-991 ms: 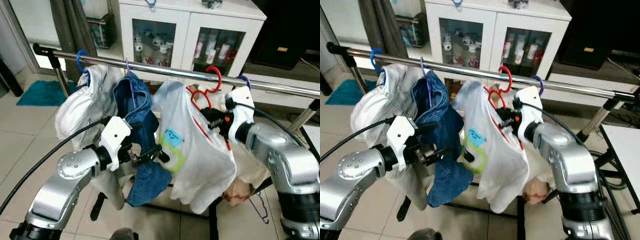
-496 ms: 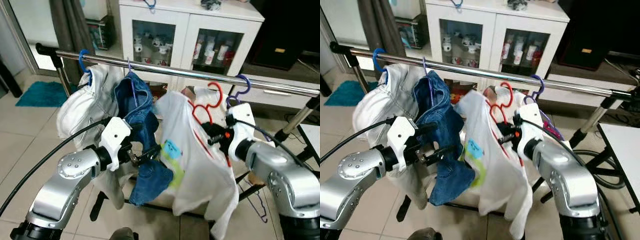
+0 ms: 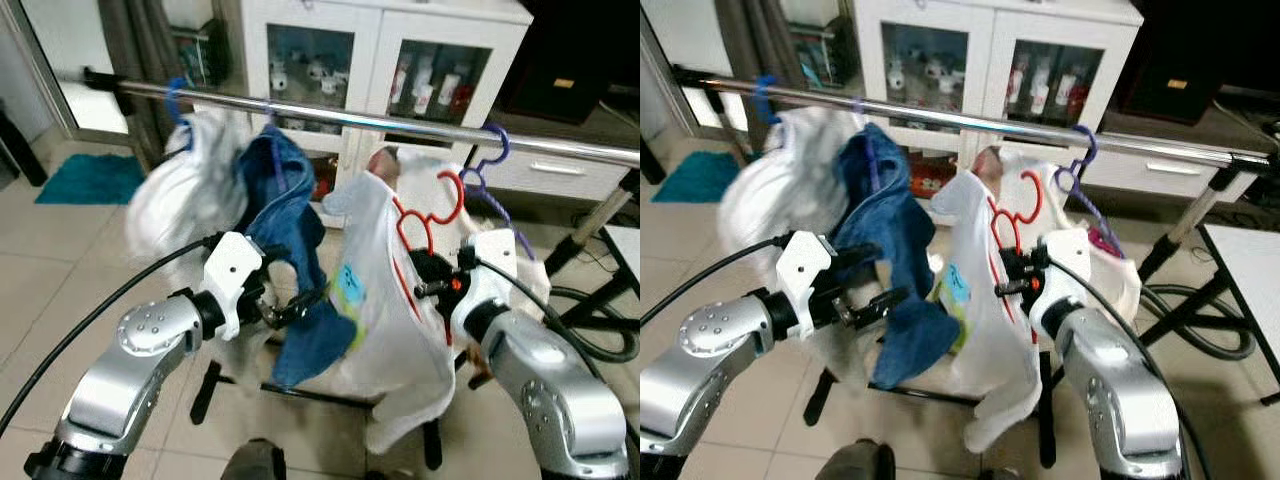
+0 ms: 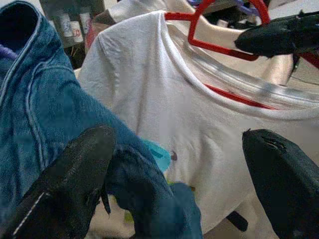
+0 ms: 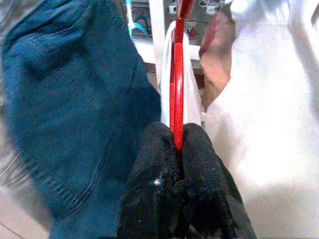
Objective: Hang hanger
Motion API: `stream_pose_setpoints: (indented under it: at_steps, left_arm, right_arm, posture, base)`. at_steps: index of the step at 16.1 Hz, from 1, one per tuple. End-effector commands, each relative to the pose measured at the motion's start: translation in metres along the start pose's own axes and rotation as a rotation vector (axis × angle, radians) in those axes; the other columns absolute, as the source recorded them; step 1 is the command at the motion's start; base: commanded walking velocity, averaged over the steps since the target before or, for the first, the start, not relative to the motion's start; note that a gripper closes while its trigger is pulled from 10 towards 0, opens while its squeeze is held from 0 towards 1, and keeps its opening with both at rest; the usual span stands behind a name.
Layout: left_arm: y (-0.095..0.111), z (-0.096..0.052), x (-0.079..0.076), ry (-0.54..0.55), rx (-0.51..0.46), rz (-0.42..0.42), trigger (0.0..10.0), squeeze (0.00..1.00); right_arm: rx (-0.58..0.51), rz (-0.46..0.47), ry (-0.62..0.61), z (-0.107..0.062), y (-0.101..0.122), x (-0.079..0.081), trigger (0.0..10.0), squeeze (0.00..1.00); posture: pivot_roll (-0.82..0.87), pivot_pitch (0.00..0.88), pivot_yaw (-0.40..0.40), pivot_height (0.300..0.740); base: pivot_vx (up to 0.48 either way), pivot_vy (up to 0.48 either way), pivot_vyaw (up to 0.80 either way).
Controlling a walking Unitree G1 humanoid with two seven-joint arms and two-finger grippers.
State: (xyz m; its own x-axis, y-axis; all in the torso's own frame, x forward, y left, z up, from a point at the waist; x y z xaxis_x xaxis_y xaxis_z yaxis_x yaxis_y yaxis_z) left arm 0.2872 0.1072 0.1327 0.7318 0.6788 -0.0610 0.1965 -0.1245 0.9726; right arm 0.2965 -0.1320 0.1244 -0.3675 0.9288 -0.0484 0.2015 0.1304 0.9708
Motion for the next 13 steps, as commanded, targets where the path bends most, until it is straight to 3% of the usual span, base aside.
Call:
stream_pose_setpoints:
  at_steps: [1, 2, 5, 13]
  left_arm:
    - [-0.0005, 0.0012, -0.0012, -0.003, 0.002, 0.000, 10.0, 0.00]
    - [-0.0005, 0.0018, -0.0015, -0.002, 0.000, -0.003, 10.0, 0.00]
    - [-0.0044, -0.0011, -0.0024, 0.011, 0.003, -0.013, 10.0, 0.00]
    - [-0.0071, 0.0014, -0.0054, 0.002, 0.005, -0.017, 10.0, 0.00]
  right_arm:
    - [-0.042, -0.041, -0.019, -0.0044, 0.0095, -0.0041, 0.0, 0.00]
    - [-0.049, -0.088, -0.036, -0.0050, 0.0084, -0.0060, 0.0, 0.00]
    - [-0.028, -0.102, 0.006, -0.0041, 0.0039, 0.0008, 0.0, 0.00]
    - [-0.018, -0.124, -0.003, -0.0077, 0.0026, -0.0018, 0.0, 0.00]
  posture:
    - [0.05, 0.000, -0.028, 0.740]
    - [0.06, 0.000, -0.033, 0.740]
    - [0.06, 0.000, -0.049, 0.740]
    - [0.04, 0.000, -0.053, 0.740]
  base:
    - [-0.247, 0.000, 0.00]
    - [-0.247, 0.000, 0.00]
    - [-0.249, 0.000, 0.00]
    - [-0.217, 0.000, 0.00]
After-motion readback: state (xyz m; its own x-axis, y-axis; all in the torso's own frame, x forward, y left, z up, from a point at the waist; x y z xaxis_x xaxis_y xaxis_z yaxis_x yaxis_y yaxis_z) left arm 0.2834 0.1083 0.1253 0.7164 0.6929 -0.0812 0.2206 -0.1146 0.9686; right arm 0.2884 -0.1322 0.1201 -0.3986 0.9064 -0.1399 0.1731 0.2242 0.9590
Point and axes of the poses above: a point about 5 cm out from each wrist's last joint towards the gripper, its own z axis pointing out of the wrist towards the gripper, its own y axis along the axis of the wrist's last joint, x = y × z, the point moved 5 cm from there along z, pointing out of the wrist towards the gripper, and after that the axes turned 10 degrees about -z, right-handed, at the moved point
